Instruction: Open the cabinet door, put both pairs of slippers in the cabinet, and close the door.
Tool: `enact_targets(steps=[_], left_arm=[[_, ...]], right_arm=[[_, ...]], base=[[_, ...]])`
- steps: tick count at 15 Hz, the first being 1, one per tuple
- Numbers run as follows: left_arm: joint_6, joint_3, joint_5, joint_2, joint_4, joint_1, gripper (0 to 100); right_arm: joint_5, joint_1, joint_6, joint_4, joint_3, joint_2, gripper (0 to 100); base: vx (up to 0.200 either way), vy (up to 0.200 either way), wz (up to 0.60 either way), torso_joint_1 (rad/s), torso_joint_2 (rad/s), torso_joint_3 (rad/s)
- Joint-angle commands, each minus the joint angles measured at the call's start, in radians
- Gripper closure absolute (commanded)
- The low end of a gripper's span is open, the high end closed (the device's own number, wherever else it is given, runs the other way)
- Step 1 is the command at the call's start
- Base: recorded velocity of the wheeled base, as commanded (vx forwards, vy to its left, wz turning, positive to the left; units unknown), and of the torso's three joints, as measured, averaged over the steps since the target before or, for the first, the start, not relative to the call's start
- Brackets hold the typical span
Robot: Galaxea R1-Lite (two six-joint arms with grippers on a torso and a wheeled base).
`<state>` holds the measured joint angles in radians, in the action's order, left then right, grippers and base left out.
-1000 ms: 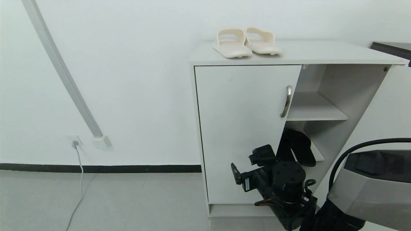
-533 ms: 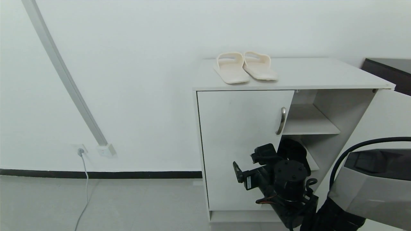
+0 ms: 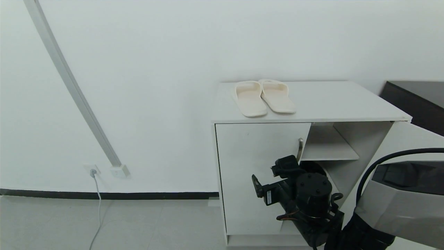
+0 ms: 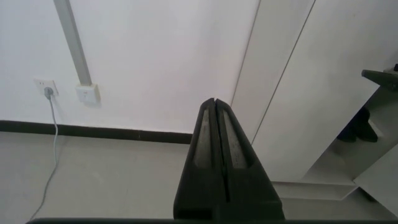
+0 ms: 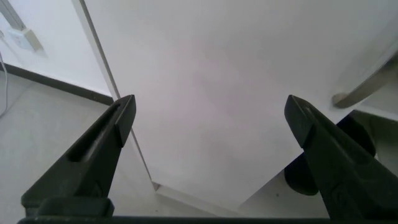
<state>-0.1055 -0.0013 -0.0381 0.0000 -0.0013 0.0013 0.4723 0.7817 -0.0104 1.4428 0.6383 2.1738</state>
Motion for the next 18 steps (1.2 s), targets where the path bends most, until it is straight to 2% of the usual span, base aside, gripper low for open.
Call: enact_targets(steps=[1,13,18], left_arm=[[0.000,0.000,0.000,0.000,0.000,0.000,100],[0.000,0.000,0.000,0.000,0.000,0.000,100],[0.000,0.000,0.000,0.000,0.000,0.000,100]], right_arm=[[0.000,0.001,0.000,0.001,0.000,0.001,0],[-0.001,0.001,-0.017,0.016,-0.008,0.004,0],[-0.001,0.001,-0.022,0.016,-0.016,0.004,0]], base=[[0.000,0.000,0.00,0.203,-0.52,-0.320],[0.000,0.000,0.00,0.242,-0.56,-0.320],[0.000,0.000,0.00,0.190,-0.40,-0.221]])
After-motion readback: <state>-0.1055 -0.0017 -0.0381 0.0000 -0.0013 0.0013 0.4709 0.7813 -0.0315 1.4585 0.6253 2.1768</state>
